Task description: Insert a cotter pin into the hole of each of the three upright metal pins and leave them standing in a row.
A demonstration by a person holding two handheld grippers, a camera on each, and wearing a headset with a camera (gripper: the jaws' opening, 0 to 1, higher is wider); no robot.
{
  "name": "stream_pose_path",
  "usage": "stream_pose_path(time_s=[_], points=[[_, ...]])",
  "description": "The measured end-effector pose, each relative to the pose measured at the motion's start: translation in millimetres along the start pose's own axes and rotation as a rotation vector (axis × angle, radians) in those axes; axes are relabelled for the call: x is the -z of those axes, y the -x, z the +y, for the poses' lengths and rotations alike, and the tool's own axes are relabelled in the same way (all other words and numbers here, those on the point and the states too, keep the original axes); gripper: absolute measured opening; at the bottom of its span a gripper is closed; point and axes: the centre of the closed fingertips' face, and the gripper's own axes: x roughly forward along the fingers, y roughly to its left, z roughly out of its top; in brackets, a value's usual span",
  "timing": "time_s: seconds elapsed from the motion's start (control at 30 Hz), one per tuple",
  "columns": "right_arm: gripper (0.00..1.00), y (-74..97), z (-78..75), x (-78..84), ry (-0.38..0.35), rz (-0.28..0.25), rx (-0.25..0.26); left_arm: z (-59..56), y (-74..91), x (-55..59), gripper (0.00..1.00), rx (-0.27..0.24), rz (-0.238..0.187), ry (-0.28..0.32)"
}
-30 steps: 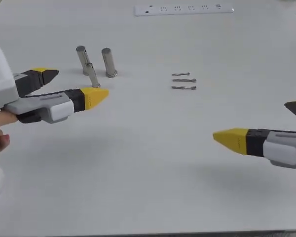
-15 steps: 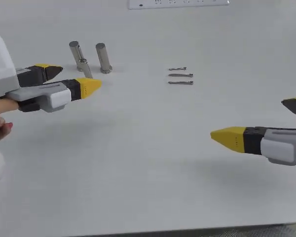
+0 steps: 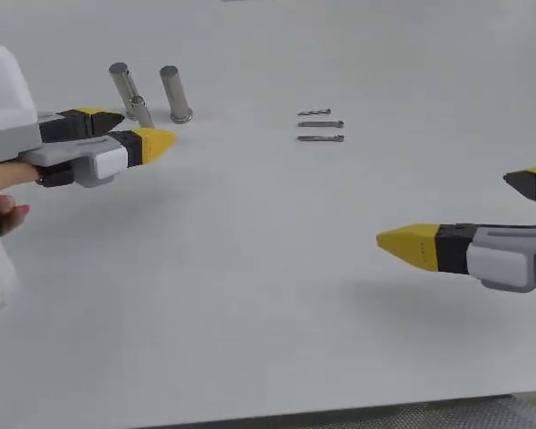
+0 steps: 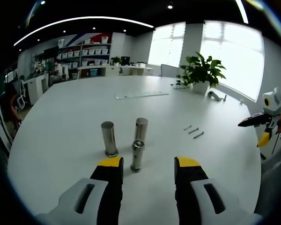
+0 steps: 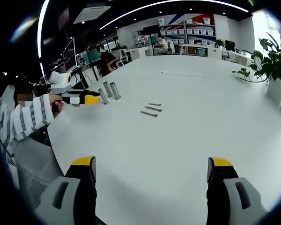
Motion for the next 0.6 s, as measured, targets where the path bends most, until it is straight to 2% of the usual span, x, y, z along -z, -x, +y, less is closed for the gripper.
stream_pose_path(time_s=[0.13,0.3,0.47,0.6], points=[[0.98,-1.1,0.5,0.8,-0.001,0.003,-0.004,4.2,-4.9,2.3,0.38,-0.011,0.018,-0.027],[0.98,-1.5,1.6,0.0,-0.002,0.002,-0.005,6.0,-8.3,3.3,0.28,-0.006,0.030,-0.057],[0.98,-2.6,2.0,1.1,-0.004,0.009,-0.007,7.9,-11.3,3.5,0.25,-0.003,0.026,-0.057],[0.98,-3.8,3.9,2.2,0.000,0.017,-0.012,10.0,-13.8,7.7,0.24,-0.004,0.047,-0.095]])
